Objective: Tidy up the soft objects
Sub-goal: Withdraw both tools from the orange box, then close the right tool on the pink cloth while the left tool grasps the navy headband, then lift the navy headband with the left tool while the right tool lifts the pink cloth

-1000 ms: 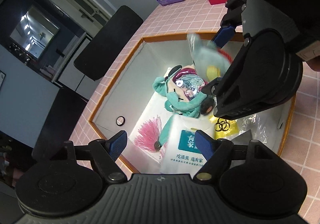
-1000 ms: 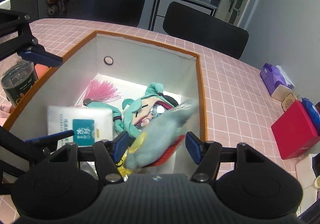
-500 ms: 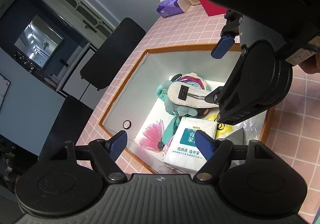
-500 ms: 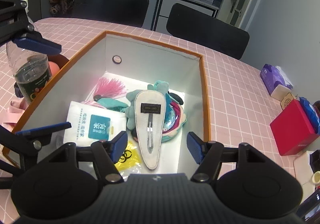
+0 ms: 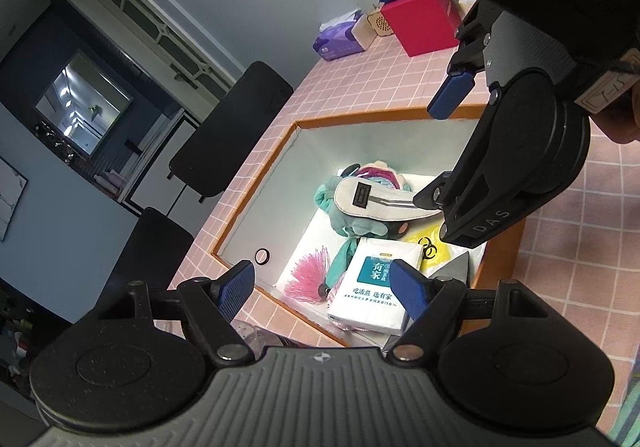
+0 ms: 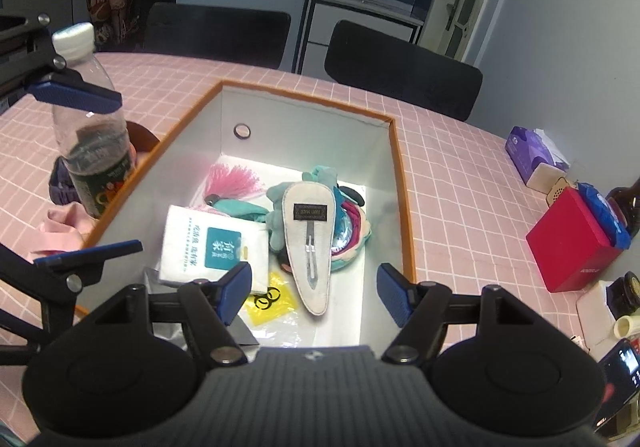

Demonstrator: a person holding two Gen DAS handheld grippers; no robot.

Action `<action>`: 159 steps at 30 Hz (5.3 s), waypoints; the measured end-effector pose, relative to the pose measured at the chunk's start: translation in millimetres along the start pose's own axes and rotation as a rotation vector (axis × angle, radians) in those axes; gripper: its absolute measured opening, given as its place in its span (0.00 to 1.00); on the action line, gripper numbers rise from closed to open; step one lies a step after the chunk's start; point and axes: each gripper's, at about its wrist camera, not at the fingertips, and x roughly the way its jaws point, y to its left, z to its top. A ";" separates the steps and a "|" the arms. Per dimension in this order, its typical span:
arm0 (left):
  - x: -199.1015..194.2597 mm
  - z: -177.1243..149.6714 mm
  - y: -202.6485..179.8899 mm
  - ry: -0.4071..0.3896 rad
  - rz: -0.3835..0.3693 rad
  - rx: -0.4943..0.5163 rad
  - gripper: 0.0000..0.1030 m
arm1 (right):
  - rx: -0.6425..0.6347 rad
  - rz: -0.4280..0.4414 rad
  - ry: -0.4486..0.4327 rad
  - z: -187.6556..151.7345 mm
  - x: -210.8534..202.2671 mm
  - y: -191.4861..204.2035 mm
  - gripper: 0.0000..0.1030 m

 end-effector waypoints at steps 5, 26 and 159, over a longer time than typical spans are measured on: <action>-20.1 -8.6 1.9 -0.057 -0.007 -0.027 0.88 | 0.037 0.002 -0.057 -7.2 -25.2 12.2 0.67; -83.8 -119.7 21.0 -0.184 -0.038 -0.345 0.86 | 0.119 0.064 -0.216 -70.7 -81.2 98.2 0.71; 14.8 -265.3 76.4 0.076 -0.238 -0.817 0.87 | 0.091 0.324 0.004 -35.0 77.1 218.0 0.06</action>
